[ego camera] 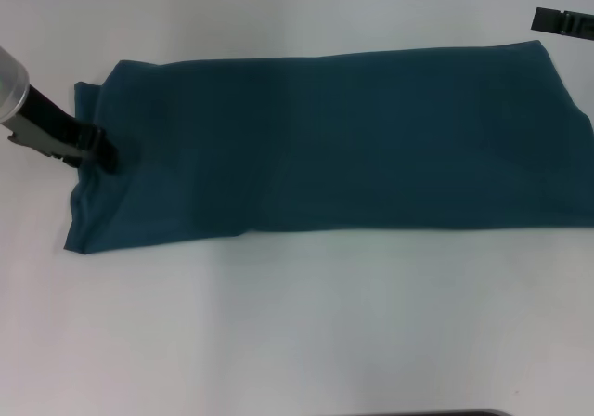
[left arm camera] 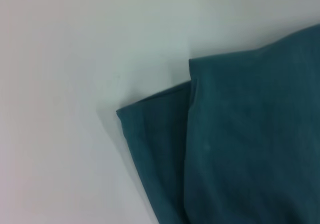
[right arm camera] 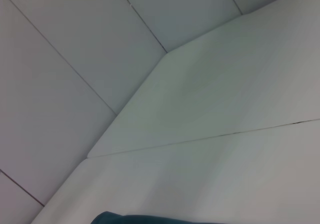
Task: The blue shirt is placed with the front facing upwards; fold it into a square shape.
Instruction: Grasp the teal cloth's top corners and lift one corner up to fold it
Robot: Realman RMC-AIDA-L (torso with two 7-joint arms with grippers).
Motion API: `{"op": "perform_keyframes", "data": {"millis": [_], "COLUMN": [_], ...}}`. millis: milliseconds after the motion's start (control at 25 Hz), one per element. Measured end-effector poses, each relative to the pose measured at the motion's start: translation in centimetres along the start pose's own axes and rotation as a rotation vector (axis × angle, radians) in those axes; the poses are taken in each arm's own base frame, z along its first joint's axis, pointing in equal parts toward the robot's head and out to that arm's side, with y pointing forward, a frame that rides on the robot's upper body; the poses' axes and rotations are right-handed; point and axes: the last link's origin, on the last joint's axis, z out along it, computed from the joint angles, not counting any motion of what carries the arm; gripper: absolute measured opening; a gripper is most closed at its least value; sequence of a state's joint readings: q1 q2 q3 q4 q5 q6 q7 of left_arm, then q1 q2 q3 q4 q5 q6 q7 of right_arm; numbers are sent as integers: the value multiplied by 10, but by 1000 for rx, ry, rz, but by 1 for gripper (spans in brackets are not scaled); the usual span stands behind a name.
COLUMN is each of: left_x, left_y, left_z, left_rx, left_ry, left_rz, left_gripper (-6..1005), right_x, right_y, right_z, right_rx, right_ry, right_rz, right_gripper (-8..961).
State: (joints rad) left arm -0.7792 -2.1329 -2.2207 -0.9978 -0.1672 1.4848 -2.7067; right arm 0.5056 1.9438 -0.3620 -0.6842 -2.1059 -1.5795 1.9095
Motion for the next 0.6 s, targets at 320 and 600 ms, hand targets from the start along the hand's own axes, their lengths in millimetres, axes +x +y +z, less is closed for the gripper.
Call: {"op": "perform_keyframes", "data": {"millis": [320,600], "left_x": [-3,-6], "left_y": [0,-1], "left_z": [4,10], "left_rx": [-4,-9], "left_ry": [-9,-22], "left_rz": [-6,-15], "left_gripper": [655,771], "right_x": [0,0], "right_y": [-1,-1], "right_z": [-2,-2], "right_rx": [3,4], "right_ry": [-1,-1], "right_rz": [-1,0], "right_gripper": [668,668]}}
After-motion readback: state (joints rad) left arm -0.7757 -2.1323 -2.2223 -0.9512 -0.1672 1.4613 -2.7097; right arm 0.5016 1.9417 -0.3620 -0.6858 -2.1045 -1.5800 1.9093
